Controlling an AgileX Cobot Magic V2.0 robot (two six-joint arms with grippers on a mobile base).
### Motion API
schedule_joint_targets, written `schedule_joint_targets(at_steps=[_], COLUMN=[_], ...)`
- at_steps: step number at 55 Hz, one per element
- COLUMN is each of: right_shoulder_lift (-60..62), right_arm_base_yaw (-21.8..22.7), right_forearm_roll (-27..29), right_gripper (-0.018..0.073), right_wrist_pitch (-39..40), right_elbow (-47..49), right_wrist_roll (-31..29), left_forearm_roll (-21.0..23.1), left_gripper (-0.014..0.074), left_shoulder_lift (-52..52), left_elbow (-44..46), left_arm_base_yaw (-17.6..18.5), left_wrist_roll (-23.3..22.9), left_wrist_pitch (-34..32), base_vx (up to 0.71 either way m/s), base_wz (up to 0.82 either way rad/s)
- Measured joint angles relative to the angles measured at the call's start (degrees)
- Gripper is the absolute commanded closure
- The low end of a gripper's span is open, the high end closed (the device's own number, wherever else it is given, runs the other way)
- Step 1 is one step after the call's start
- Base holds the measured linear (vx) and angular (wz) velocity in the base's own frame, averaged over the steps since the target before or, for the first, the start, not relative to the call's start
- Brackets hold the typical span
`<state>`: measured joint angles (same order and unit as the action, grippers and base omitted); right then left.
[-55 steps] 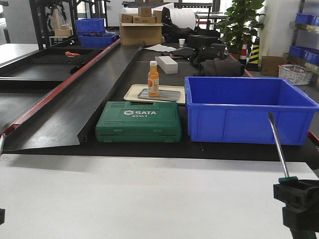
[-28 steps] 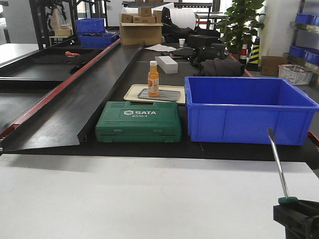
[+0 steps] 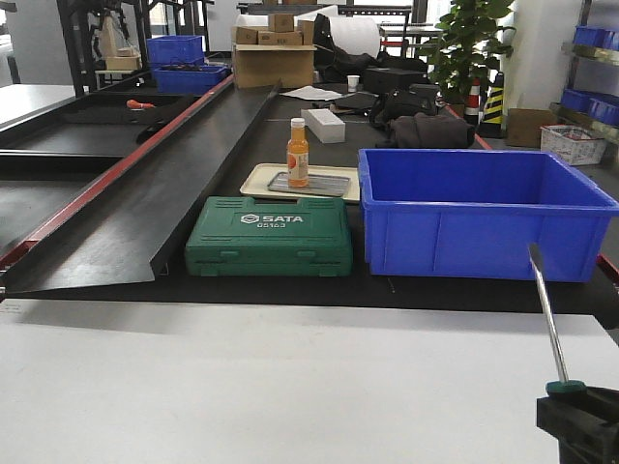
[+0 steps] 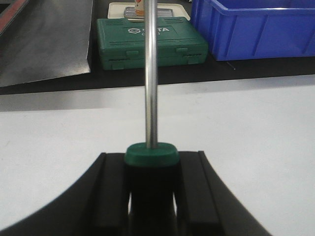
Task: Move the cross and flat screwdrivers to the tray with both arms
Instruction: 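Lift both screwdrivers upright off the table, then hold both screwdrivers while the base drives to the roller-shelf station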
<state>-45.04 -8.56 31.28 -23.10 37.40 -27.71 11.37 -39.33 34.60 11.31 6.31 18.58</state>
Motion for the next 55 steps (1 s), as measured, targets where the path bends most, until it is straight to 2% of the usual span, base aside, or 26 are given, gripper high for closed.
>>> schedule_joint_targets(at_steps=[55], right_shoulder_lift=[0.00], right_arm_base_yaw=[0.00], right_forearm_roll=[0.00], right_gripper=[0.0567], right_wrist_pitch=[-0.21], right_elbow=[0.00], right_wrist_roll=[0.00], left_forearm_roll=[0.00], left_gripper=[0.0596], left_shoulder_lift=[0.00], left_elbow=[0.00], left_arm_base_yaw=[0.00], left_wrist_roll=[0.00], left_wrist_pitch=[0.00], base_vx=[-0.02], base_wz=[0.00])
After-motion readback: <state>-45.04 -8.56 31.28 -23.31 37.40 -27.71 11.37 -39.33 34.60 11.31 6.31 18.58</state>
